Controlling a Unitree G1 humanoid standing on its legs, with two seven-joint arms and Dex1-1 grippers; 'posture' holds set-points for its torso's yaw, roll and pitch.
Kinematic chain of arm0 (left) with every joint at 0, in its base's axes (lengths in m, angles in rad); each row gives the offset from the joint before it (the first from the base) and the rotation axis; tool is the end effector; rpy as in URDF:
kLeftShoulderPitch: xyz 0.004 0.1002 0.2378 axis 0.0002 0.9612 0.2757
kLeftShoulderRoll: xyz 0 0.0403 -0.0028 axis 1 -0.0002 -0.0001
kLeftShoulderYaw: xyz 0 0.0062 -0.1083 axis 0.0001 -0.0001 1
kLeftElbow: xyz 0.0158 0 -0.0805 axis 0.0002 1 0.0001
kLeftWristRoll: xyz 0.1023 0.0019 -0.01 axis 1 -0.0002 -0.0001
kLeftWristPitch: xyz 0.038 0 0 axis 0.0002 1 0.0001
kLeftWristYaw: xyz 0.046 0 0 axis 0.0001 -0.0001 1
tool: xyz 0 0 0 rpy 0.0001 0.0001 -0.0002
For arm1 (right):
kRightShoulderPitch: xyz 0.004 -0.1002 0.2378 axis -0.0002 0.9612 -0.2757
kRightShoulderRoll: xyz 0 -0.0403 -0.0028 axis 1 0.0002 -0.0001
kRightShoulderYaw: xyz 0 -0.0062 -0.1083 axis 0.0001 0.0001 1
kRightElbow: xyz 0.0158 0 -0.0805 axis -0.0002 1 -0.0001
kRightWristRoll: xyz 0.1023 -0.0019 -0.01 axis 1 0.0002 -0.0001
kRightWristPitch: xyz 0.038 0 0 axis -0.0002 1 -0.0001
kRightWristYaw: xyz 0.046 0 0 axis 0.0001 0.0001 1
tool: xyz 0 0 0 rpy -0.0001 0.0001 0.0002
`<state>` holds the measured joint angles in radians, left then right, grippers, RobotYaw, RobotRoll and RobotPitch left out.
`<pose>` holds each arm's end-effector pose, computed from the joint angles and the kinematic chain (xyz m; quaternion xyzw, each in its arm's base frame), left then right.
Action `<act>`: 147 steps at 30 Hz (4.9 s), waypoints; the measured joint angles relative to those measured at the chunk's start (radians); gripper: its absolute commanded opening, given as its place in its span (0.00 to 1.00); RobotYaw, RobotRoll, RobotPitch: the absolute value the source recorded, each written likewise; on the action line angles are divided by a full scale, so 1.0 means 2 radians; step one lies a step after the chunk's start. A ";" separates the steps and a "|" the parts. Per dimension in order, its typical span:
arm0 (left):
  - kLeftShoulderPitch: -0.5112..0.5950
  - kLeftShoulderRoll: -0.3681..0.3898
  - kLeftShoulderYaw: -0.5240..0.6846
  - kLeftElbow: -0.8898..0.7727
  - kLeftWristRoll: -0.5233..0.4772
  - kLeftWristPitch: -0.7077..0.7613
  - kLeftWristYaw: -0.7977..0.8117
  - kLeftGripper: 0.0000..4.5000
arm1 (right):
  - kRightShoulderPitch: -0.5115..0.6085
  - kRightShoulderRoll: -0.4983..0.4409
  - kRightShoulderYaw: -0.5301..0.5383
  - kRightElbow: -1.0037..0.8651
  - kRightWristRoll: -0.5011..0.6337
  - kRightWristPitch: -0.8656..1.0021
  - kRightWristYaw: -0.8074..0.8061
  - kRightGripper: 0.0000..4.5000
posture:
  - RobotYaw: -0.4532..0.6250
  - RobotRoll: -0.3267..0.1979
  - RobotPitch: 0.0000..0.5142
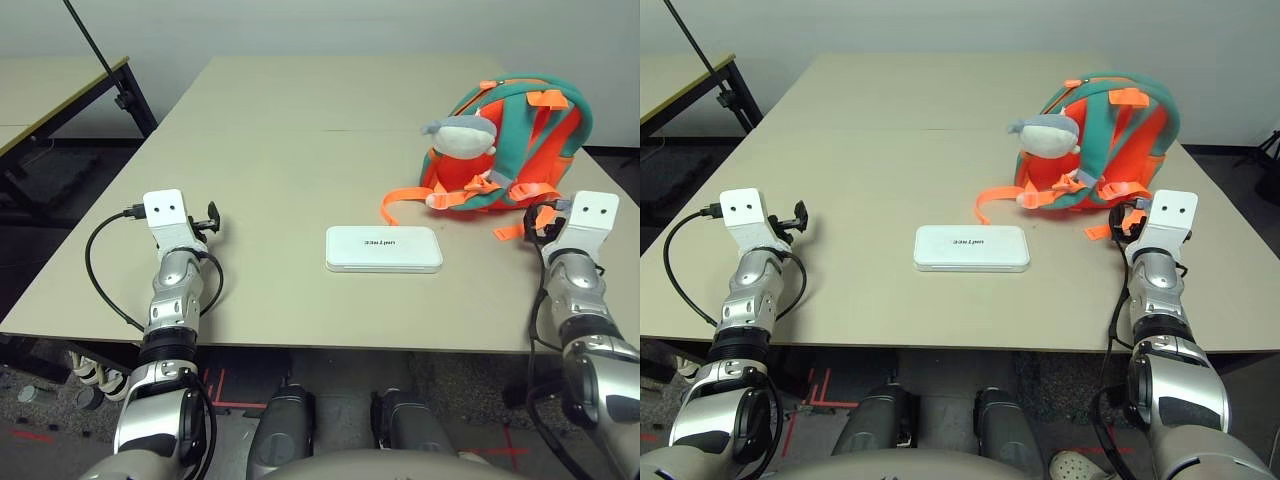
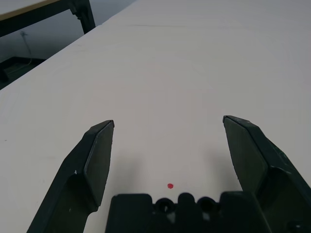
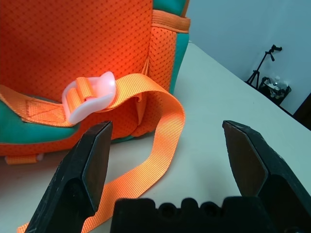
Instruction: Put the pencil case into the backpack and zip it.
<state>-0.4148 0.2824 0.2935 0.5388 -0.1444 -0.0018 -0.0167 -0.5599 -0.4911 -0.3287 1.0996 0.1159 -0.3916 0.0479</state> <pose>0.2765 0.2520 0.0577 0.0009 0.0314 0.1322 0.9907 0.2708 -0.3146 0.0495 -0.0722 0.0163 -0.1979 0.9774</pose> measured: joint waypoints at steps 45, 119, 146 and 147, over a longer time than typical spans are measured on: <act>-0.218 0.089 -0.137 0.149 -0.211 0.514 -0.582 1.00 | 0.193 -0.048 0.125 -0.497 -0.003 0.240 0.273 0.01 | 0.49 0.62 0.05; -0.277 0.051 -0.154 0.328 -0.029 0.448 -0.649 1.00 | 0.087 0.000 0.258 -0.373 -0.136 0.209 0.337 0.01 | 0.44 0.62 0.05; -0.276 0.069 -0.149 0.328 -0.005 0.453 -0.646 1.00 | 0.081 0.051 0.258 -0.372 -0.178 0.221 0.341 0.01 | 0.45 0.62 0.05; -0.276 0.070 -0.148 0.328 -0.004 0.453 -0.646 1.00 | 0.081 0.051 0.258 -0.372 -0.179 0.221 0.341 0.01 | 0.45 0.62 0.05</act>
<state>-0.9675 0.4218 -0.0024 1.1953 -0.1533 0.9052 -1.3084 -0.3977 -0.3882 0.1880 0.3551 -0.2420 0.0501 0.7291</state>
